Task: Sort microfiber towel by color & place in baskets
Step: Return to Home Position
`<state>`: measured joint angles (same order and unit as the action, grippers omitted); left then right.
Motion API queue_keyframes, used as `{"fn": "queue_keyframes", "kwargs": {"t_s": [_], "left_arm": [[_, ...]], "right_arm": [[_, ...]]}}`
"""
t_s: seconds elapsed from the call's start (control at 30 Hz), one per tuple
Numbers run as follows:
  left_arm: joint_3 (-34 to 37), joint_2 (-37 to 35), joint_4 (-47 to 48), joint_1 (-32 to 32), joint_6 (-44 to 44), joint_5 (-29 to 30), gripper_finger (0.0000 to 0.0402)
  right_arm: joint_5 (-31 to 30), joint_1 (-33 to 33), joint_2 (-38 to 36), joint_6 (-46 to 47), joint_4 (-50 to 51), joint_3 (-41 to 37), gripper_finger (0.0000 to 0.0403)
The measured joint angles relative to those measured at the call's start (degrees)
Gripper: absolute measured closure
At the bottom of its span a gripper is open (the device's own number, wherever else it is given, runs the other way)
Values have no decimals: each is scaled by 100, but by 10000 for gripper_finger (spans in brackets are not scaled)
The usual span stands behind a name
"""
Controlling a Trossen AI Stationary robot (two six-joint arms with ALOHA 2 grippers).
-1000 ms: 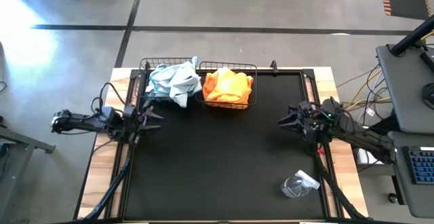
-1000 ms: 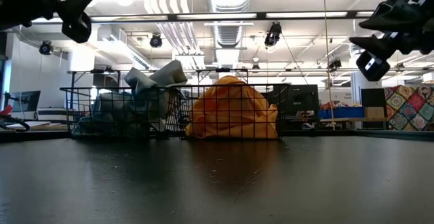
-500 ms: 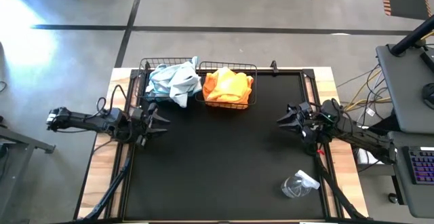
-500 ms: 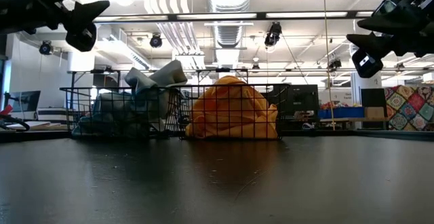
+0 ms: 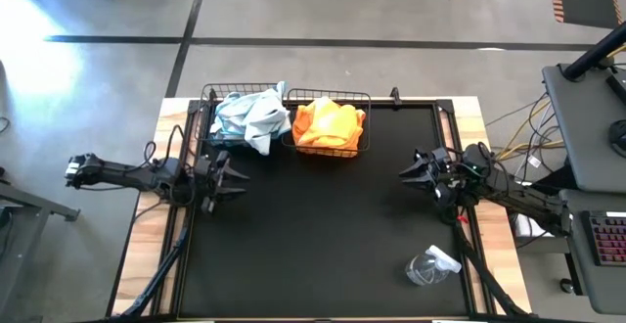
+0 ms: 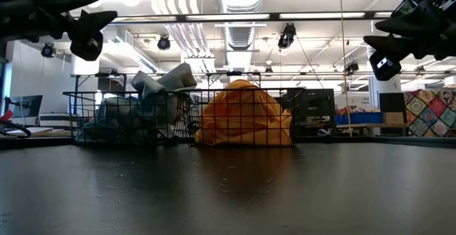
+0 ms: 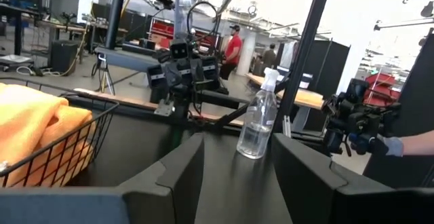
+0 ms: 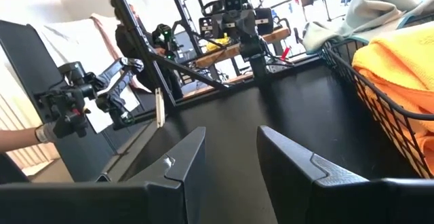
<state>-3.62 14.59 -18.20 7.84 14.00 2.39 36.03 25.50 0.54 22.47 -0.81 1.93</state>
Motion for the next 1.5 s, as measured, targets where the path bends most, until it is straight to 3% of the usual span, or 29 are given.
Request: {"fn": "queue_keyframes", "kwargs": {"t_s": [0.13,0.53,0.9,1.5], "left_arm": [[300,-7,-536,2,-5,2,243],[296,122,-437,2,2,2,243],[289,327,-387,2,2,2,243],[283,687,-388,2,2,0,243]], "right_arm": [[0,0,2,1,5,-2,277],[-2,0,2,-18,25,-5,277],[-4,0,2,-710,0,-7,277],[-13,0,2,-598,4,31,277]]}}
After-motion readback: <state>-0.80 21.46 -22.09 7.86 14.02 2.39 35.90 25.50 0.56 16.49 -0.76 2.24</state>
